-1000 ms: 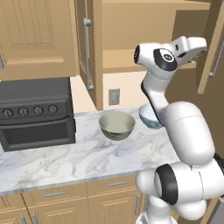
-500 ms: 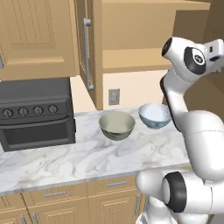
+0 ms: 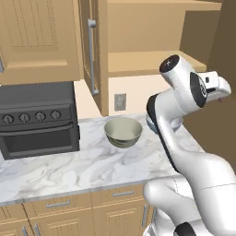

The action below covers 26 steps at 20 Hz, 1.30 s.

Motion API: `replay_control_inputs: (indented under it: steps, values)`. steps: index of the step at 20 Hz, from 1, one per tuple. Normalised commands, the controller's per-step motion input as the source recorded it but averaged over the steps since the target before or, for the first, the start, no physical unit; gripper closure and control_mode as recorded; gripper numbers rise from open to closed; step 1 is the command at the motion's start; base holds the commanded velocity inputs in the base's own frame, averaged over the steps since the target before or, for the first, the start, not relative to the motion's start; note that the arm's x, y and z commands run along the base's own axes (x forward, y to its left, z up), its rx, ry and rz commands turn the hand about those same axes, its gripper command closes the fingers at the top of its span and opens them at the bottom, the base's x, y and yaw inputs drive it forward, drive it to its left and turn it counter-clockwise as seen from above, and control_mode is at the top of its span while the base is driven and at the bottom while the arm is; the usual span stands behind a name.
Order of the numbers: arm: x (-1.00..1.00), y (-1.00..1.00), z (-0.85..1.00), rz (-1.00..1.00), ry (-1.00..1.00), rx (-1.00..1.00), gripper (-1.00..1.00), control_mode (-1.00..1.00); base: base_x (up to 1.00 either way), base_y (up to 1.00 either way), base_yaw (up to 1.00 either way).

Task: Open the cabinet. Pick the bowls from the counter and place them in the cabinet. Then close the cabinet.

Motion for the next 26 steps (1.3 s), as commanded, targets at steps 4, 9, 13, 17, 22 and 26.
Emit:
replay_control_inputs:
  steps: [4, 9, 13, 17, 22, 26]
  values:
    - [0.16, 0.03, -0.67, 0.65, 0.07, 0.38, -1.0, -1.0, 0.0, 0.0, 0.0]
    - [0.3, -0.12, -0.42, 0.46, 0.02, 0.32, -1.0, -1.0, 0.0, 0.0, 0.0]
    - [0.32, -0.07, -0.22, 0.01, 0.04, 0.12, -1.0, -1.0, 0.0, 0.0, 0.0]
    - [0.41, 0.21, -0.35, 0.04, 0.08, 0.24, -1.0, -1.0, 0.0, 0.0, 0.0]
    - [0.5, 0.36, -0.28, 0.06, 0.05, 0.26, -1.0, -1.0, 0.0, 0.0, 0.0]
    - [0.53, 0.69, -0.33, 0.03, 0.04, 0.17, -1.0, -1.0, 0.0, 0.0, 0.0]
